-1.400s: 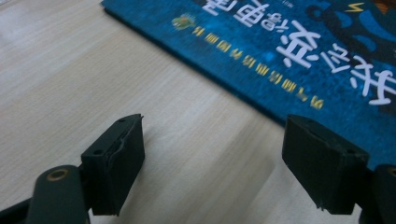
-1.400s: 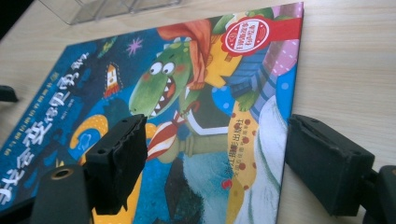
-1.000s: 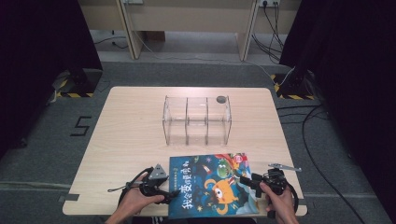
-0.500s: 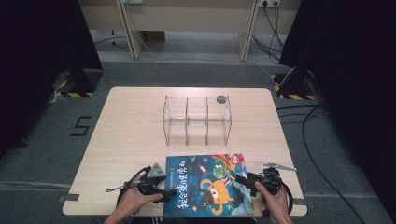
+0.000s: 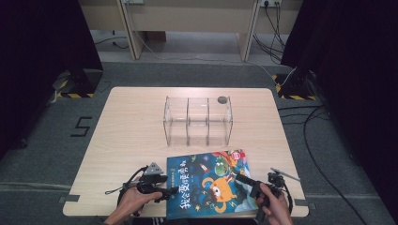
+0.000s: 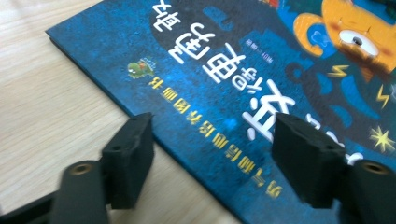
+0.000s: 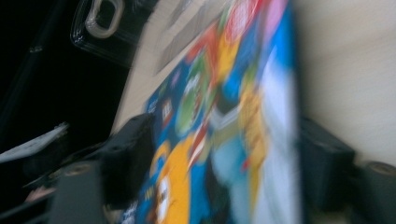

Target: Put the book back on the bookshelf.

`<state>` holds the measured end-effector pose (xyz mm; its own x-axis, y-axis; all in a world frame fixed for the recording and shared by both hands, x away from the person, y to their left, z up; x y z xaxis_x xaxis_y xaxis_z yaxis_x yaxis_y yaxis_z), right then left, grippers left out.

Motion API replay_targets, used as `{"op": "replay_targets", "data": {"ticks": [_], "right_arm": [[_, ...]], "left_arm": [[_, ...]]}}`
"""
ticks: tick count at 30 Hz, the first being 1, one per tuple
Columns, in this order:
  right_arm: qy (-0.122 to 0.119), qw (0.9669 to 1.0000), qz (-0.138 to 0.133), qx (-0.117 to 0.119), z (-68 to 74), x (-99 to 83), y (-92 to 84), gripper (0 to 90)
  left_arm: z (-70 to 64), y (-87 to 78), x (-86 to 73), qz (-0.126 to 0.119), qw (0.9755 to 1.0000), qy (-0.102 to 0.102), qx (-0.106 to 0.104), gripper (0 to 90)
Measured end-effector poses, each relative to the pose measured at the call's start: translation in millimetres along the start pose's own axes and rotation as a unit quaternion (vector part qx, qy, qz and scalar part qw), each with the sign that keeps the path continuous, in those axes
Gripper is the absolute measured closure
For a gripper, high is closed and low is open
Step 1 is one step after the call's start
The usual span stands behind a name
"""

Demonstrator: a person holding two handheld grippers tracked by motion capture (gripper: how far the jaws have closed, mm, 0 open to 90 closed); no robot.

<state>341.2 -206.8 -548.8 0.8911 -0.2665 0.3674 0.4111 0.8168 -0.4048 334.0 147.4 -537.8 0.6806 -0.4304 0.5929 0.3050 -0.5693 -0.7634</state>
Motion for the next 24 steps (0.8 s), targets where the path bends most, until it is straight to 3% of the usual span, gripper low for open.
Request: {"op": "replay_targets", "data": {"ticks": [2,4,5,6,9,11,16,20,24], "right_arm": [[-0.05,0.9981,0.016,-0.034,4.8,-0.1,1.3,32.2],[-0.072,0.9956,0.054,-0.026,6.8,-4.2,3.9,41.7],[-0.09,0.9936,0.059,-0.035,5.5,-5.9,3.9,48.3],[-0.113,0.9901,0.069,-0.045,6.1,-6.7,3.7,48.0],[-0.143,0.9854,0.081,-0.043,10.1,-6.9,2.7,47.1],[-0.174,0.98,0.087,-0.043,10.8,-5.8,1.1,46.4],[-0.187,0.9767,0.098,-0.04,11.0,-7.4,0.0,45.6],[-0.217,0.971,0.09,-0.042,15.3,-6.3,-1.7,45.5],[-0.235,0.9675,0.084,-0.042,20.1,-6.5,-3.5,45.5]], "left_arm": [[1.1,-0.4,0.0,-0.001,1.0,-0.002,0.0,32.4],[4.4,-0.4,0.4,-0.004,1.0,0.001,0.002,34.4],[6.1,-0.7,0.7,-0.004,1.0,0.002,0.004,34.6],[6.8,-0.7,0.7,-0.004,1.0,0.004,0.003,35.0],[5.8,-0.5,-0.1,-0.002,0.9998,0.016,0.007,34.0],[5.2,-0.1,-0.1,-0.001,0.9998,0.02,0.007,31.8],[4.7,0.2,-0.5,-0.001,0.9997,0.025,0.005,29.6],[4.3,0.4,-0.7,-0.002,0.9997,0.024,0.003,28.6],[4.8,0.3,-0.9,-0.004,0.9997,0.022,0.0,27.7]]}}
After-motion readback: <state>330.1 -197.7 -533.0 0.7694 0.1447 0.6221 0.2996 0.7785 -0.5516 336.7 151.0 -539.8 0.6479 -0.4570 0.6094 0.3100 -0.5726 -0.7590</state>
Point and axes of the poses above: each handheld gripper's, and its own axes: y roughly forward along the jaws, x roughly out of its top, z roughly to its left, the point moved 4 cm from there along y, roughly forward along the jaws, and after that the axes turned 7 degrees about z, right-handed, at the moved point
